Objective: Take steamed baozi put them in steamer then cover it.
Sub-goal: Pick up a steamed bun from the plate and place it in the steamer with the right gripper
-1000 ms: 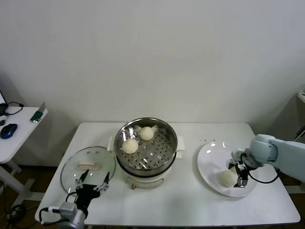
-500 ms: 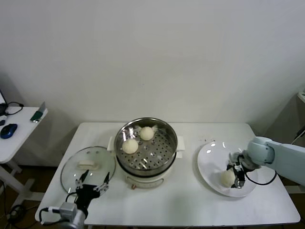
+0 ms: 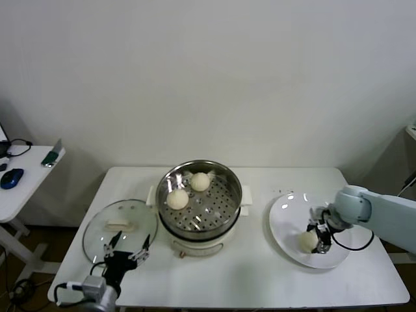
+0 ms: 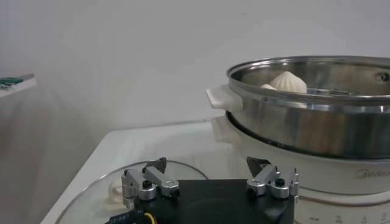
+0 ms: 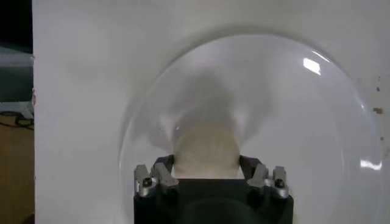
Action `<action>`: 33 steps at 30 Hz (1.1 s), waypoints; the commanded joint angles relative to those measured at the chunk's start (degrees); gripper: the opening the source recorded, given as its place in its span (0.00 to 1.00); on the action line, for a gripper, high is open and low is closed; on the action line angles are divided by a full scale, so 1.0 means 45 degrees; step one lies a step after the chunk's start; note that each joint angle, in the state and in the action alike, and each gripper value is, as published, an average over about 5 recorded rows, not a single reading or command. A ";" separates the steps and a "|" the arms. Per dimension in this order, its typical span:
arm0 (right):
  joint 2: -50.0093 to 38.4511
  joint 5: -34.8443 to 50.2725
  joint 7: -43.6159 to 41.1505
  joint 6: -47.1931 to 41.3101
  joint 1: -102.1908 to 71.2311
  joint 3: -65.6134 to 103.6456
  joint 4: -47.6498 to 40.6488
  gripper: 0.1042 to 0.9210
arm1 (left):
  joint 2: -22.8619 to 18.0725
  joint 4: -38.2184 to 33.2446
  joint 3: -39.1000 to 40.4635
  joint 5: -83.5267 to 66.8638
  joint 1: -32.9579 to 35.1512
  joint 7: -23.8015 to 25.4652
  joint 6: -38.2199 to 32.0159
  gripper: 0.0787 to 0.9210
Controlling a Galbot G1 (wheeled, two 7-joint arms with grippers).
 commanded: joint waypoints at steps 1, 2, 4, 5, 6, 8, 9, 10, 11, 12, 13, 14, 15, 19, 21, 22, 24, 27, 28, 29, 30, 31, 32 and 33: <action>0.0065 -0.0320 -0.0311 0.0344 0.0896 -0.0368 0.0069 0.72 | 0.0006 -0.0023 -0.0014 0.0011 0.0002 0.0007 -0.0013 0.88; 0.0086 -0.0341 -0.0393 0.0469 0.1348 -0.0603 0.0120 0.71 | 0.0012 -0.0026 -0.0020 0.0012 0.0005 0.0007 -0.0014 0.88; 0.0145 -0.0388 -0.0552 0.0758 0.2267 -0.1131 0.0244 0.71 | 0.0022 -0.0031 -0.0027 0.0016 0.0006 0.0008 -0.0011 0.88; 0.0210 -0.0396 -0.0661 0.0968 0.2971 -0.1507 0.0335 0.70 | 0.0028 -0.0036 -0.0028 0.0021 0.0005 0.0009 -0.0006 0.88; 0.0282 -0.0376 -0.0757 0.1177 0.3686 -0.1911 0.0426 0.70 | 0.0032 -0.0042 -0.0029 0.0029 0.0002 0.0012 0.0001 0.88; 0.0543 -0.0288 -0.0952 0.1678 0.5344 -0.2917 0.0602 0.70 | 0.0037 -0.0058 -0.0028 0.0051 -0.0006 0.0018 0.0019 0.88; 0.0740 -0.0213 -0.1031 0.2061 0.6306 -0.3500 0.0685 0.70 | 0.0042 -0.0065 -0.0026 0.0064 -0.0012 0.0022 0.0031 0.88; 0.1000 -0.0133 -0.1076 0.2467 0.7164 -0.4074 0.0756 0.70 | 0.0045 -0.0068 -0.0021 0.0084 -0.0017 0.0027 0.0042 0.88; 0.1293 -0.0033 -0.1102 0.2875 0.8020 -0.4600 0.0825 0.70 | 0.0048 -0.0071 -0.0013 0.0103 -0.0023 0.0030 0.0053 0.88; 0.1631 0.0121 -0.1120 0.3366 0.8845 -0.5020 0.0891 0.70 | 0.0053 -0.0072 -0.0005 0.0121 -0.0026 0.0034 0.0063 0.88; 0.1995 0.0280 -0.1132 0.3910 0.9622 -0.5357 0.0972 0.70 | 0.0061 -0.0069 0.0006 0.0138 -0.0027 0.0037 0.0068 0.88; 0.2405 0.0410 -0.1139 0.4425 1.0338 -0.5597 0.1073 0.70 | 0.0070 -0.0061 0.0016 0.0156 -0.0028 0.0039 0.0072 0.88; 0.2792 0.0516 -0.1152 0.4918 1.0985 -0.5722 0.1183 0.70 | 0.0079 -0.0049 0.0024 0.0170 -0.0029 0.0039 0.0073 0.88; 0.4355 0.0619 -0.1199 0.6487 1.2646 -0.5630 0.1821 0.70 | 0.0090 -0.0026 0.0033 0.0203 -0.0029 0.0038 0.0075 0.88; 0.4993 0.0635 -0.1205 0.6875 1.2881 -0.5286 0.2275 0.70 | 0.0088 -0.0048 0.0031 0.0200 -0.0025 0.0036 0.0076 0.88; 0.5312 0.0610 -0.1184 0.6987 1.2883 -0.5075 0.2535 0.70 | 0.0088 -0.0063 0.0027 0.0197 -0.0023 0.0036 0.0076 0.88; 0.5927 0.0458 -0.1070 0.7090 1.2692 -0.4630 0.3041 0.70 | 0.0087 -0.0101 0.0005 0.0180 -0.0016 0.0034 0.0074 0.88; 0.6834 -0.0171 -0.0809 0.7097 1.1951 -0.3979 0.3659 0.71 | 0.0091 -0.0155 -0.0062 0.0123 0.0011 0.0028 0.0060 0.88; 0.7144 -0.0422 -0.0741 0.7079 1.1618 -0.3793 0.3787 0.71 | 0.0097 -0.0162 -0.0088 0.0103 0.0025 0.0025 0.0050 0.88; 0.7474 -0.0662 -0.0670 0.7052 1.1255 -0.3636 0.3851 0.71 | 0.0104 -0.0166 -0.0112 0.0082 0.0039 0.0020 0.0038 0.88; 0.7791 -0.0856 -0.0606 0.7001 1.0889 -0.3512 0.3852 0.71 | 0.0111 -0.0172 -0.0135 0.0062 0.0054 0.0015 0.0029 0.88; 0.8144 -0.1023 -0.0542 0.6942 1.0491 -0.3404 0.3787 0.71 | 0.0118 -0.0179 -0.0158 0.0043 0.0069 0.0011 0.0020 0.88; 0.8488 -0.1173 -0.0481 0.6886 1.0091 -0.3304 0.3689 0.71 | 0.0125 -0.0189 -0.0180 0.0025 0.0085 0.0009 0.0011 0.88; 0.8833 -0.1347 -0.0398 0.6834 0.9667 -0.3228 0.3521 0.71 | 0.0128 -0.0207 -0.0202 0.0004 0.0098 0.0006 0.0008 0.88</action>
